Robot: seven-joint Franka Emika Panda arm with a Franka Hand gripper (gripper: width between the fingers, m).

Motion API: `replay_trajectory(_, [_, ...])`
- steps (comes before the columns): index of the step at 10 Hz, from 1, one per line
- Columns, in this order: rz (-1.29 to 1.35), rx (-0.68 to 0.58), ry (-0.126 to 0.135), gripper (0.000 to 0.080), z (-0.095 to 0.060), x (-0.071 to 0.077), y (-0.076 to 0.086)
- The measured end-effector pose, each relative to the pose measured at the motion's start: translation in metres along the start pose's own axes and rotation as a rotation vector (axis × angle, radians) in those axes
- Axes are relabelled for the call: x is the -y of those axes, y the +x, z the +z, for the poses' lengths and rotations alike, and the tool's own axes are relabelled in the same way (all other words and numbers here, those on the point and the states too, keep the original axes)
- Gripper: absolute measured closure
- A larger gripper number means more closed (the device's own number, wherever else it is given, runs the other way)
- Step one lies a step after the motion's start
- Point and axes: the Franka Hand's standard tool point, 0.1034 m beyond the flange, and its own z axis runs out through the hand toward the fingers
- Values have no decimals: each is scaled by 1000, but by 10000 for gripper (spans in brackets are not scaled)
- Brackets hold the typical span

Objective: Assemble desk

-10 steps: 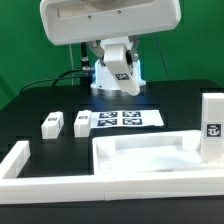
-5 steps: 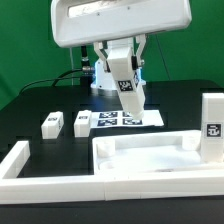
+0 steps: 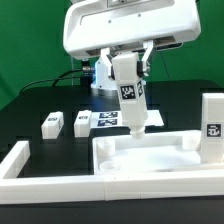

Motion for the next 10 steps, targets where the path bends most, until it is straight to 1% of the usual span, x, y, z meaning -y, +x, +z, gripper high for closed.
replay_trajectory(1, [-27, 2, -8, 511, 2, -6, -1])
replay_trajectory(2, [-87, 11, -47, 511, 14, -29, -11])
replay_trajectory(3, [-105, 18, -64, 511, 21, -38, -13])
replay_trajectory(5, [-126, 20, -81, 509, 30, -49, -14])
replay_trajectory(6, [-125, 16, -81, 509, 30, -49, -12])
replay_trajectory(10, [-130, 16, -69, 509, 30, -40, -9])
